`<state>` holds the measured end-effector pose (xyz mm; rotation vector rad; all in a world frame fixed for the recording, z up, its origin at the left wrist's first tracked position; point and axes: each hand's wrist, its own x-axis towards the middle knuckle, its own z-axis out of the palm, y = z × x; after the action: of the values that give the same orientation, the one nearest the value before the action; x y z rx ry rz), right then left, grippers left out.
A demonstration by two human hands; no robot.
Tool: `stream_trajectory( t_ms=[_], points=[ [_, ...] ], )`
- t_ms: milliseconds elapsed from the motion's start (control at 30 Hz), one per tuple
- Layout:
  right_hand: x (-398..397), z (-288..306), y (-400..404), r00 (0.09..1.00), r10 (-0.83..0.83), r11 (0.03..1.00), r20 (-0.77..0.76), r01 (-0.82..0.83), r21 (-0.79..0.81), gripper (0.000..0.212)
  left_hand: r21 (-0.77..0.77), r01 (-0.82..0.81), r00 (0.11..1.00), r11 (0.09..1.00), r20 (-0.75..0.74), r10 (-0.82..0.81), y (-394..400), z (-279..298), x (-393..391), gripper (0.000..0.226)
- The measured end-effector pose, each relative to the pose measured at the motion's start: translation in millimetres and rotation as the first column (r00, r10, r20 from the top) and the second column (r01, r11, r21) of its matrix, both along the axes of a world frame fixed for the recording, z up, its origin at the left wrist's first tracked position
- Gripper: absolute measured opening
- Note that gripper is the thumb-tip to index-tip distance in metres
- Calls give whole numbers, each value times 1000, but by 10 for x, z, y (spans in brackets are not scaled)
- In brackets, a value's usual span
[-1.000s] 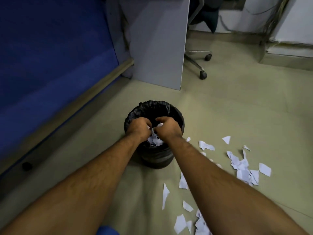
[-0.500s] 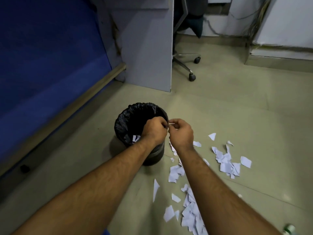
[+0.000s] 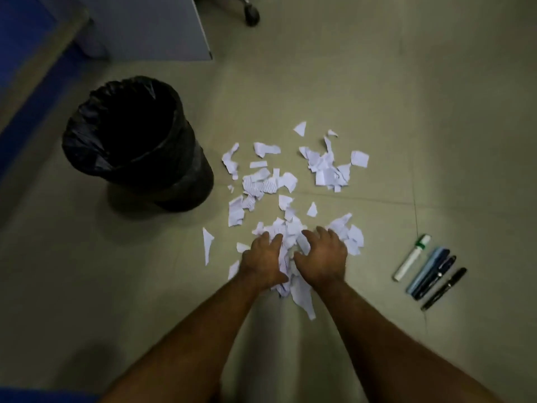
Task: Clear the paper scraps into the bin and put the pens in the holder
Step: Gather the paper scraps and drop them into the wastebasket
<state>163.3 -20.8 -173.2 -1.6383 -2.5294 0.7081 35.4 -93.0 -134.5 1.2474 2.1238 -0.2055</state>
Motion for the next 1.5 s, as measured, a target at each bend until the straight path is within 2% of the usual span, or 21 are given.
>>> stream_trajectory(
  t_ms=[67,133,200,267,367,433,533,633,700,767,833,900,967,1033,1200,1267,1367,1433,1500],
  points=[
    [43,-56,-80,995,27,999,101,-31,39,62,-66,87,992,994,-90,-93,-63,-199,34,113],
    [66,-135,-100,982,103,995,160,-104,-2,75,-76,133,981,988,-129,-142,-40,-245,10,108],
    [81,-222,-94,972,149,989,179,-149,-13,76,-1,137,982,991,-133,-136,31,-243,-14,83],
    [56,-239,-95,978,138,989,155,-145,36,66,112,142,980,984,-155,-124,101,-239,-38,54],
    [-74,-176,-93,988,148,981,49,-153,116,50,196,130,984,972,-150,-101,138,-220,-63,36],
    [-143,-164,-69,983,181,977,16,-182,116,49,234,96,988,968,-138,-65,148,-226,-75,29],
    [-211,-180,-26,980,194,979,-38,-191,72,55,269,23,996,963,-94,2,183,-213,-123,26],
    [-315,-167,59,975,219,975,-30,-220,-39,39,241,-12,996,971,-81,32,201,-167,-180,36],
    [-359,-161,98,973,229,973,-28,-230,-37,28,244,-63,992,968,-87,86,183,-137,-219,29],
    [-375,-177,105,971,237,971,-35,-238,-27,26,303,-138,983,943,-70,167,157,-109,-262,23],
    [-362,-173,98,979,179,982,-94,-183,-44,24,360,-237,965,902,-22,262,153,-62,-308,24],
    [-361,-129,90,978,1,993,-207,-25,-114,23,376,-306,944,875,0,330,180,31,-362,25],
    [-378,-26,96,927,-230,962,-296,171,-211,21,396,-366,923,842,42,382,228,134,-428,24],
    [-450,144,113,840,-400,904,-367,296,-308,20,440,-430,898,789,116,425,282,274,-502,19],
    [-874,901,223,625,-566,821,-537,367,-438,15,524,-544,835,656,264,483,489,880,-746,14],
    [-1130,1291,306,541,-600,799,-590,364,-479,14,578,-545,831,607,274,485,580,1246,-898,14],
    [-1598,1817,395,460,-567,823,-683,328,-463,14,677,-513,840,528,270,471,631,1817,-1233,15],
    [-1993,2146,379,439,-507,862,-742,270,-430,13,739,-481,832,473,215,511,583,2164,-1574,13],
    [-2364,2347,304,462,-417,909,-783,207,-362,11,773,-482,790,413,179,587,486,2391,-1918,15]
  ],
)
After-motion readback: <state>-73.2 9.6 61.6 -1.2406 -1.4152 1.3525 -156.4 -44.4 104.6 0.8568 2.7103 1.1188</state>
